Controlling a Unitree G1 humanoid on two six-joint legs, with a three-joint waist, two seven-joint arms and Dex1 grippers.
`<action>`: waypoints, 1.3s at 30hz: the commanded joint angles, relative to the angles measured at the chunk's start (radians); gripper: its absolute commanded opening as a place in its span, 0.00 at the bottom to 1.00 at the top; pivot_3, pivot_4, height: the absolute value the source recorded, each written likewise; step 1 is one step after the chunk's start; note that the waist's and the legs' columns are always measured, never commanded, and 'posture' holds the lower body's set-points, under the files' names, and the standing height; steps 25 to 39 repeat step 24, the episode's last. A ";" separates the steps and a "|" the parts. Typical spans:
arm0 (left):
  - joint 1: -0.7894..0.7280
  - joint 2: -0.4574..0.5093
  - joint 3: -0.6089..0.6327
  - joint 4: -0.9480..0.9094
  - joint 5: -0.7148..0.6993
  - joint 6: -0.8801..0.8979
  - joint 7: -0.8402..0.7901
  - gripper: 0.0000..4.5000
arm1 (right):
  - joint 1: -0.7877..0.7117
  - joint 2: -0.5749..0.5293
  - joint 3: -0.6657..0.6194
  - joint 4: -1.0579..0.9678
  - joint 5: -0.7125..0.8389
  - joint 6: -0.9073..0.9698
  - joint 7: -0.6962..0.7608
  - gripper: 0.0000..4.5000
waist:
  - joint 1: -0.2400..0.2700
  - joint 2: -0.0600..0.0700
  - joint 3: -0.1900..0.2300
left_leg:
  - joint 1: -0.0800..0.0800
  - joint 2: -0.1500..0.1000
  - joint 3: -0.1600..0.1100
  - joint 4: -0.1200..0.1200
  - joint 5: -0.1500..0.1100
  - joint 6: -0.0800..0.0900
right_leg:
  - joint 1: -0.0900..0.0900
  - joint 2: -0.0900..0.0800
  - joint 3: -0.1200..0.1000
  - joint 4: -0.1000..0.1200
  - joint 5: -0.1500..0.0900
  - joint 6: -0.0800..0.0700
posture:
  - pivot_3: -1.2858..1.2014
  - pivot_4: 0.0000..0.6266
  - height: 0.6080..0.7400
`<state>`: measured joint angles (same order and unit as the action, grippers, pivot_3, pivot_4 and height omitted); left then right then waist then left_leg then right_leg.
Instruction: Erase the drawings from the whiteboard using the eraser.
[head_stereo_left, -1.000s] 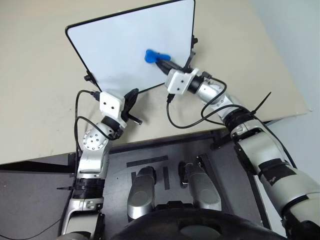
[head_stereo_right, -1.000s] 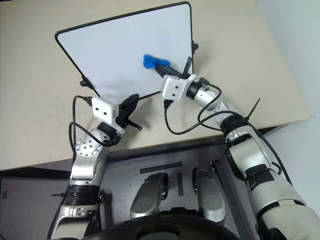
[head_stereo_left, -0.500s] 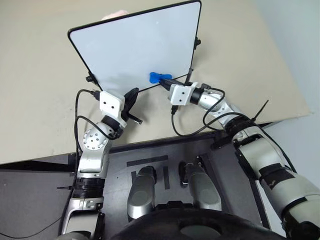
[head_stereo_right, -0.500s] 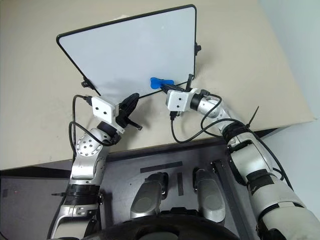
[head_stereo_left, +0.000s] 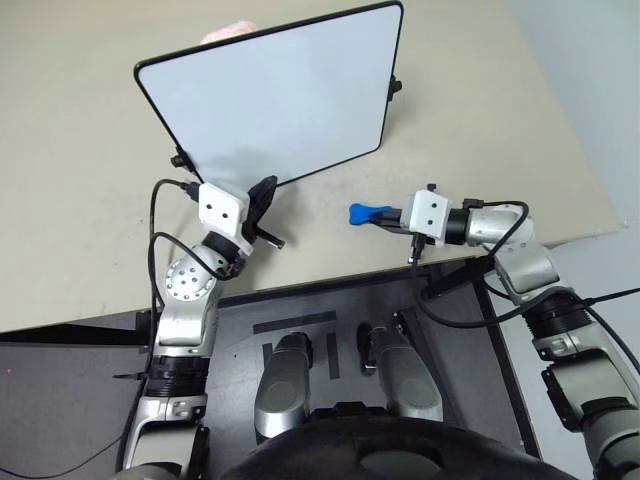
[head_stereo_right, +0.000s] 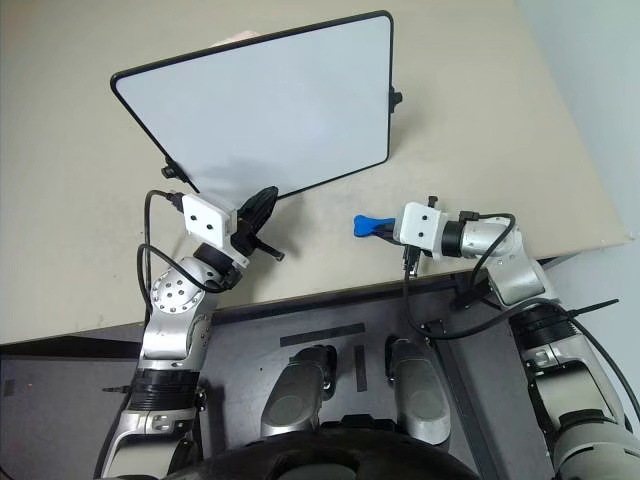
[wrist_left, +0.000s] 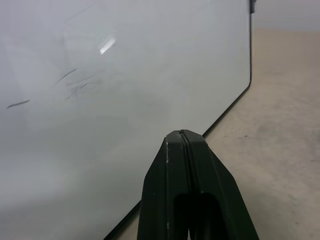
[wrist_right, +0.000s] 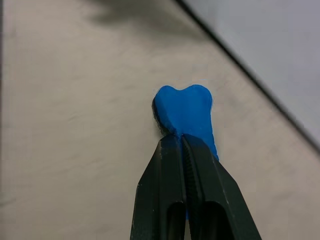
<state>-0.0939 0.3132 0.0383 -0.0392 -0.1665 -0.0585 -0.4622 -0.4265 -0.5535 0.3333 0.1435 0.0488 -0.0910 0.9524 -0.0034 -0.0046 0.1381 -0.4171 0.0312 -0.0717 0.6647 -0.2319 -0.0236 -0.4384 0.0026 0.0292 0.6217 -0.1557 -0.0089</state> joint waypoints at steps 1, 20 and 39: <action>-0.007 0.007 0.008 -0.011 -0.010 -0.015 -0.014 0.00 | -0.001 0.012 -0.005 -0.054 0.003 0.072 0.008 0.23 | 0.001 0.000 0.000 | 0.001 0.000 0.000 0.000 0.001 0.000 | 0.001 0.000 0.000 0.000 0.000 0.000 | 0.52 0.24 1.00; -0.028 0.079 0.030 0.008 -0.036 0.024 -0.108 0.00 | 0.139 -0.037 -0.279 -0.373 0.145 0.273 -0.103 0.84 | 0.013 0.000 0.000 | 0.000 -0.001 -0.001 0.000 0.001 0.002 | 0.004 0.000 0.000 -0.003 -0.002 0.004 | 0.52 0.24 1.00; 0.001 0.111 0.044 -0.017 -0.069 0.044 -0.151 0.00 | 0.217 -0.067 -0.313 -0.426 0.164 0.318 -0.104 0.84 | 0.013 0.000 0.000 | 0.000 -0.001 -0.001 0.000 0.000 0.001 | 0.004 0.001 0.000 -0.004 -0.002 0.005 | 0.52 0.24 1.00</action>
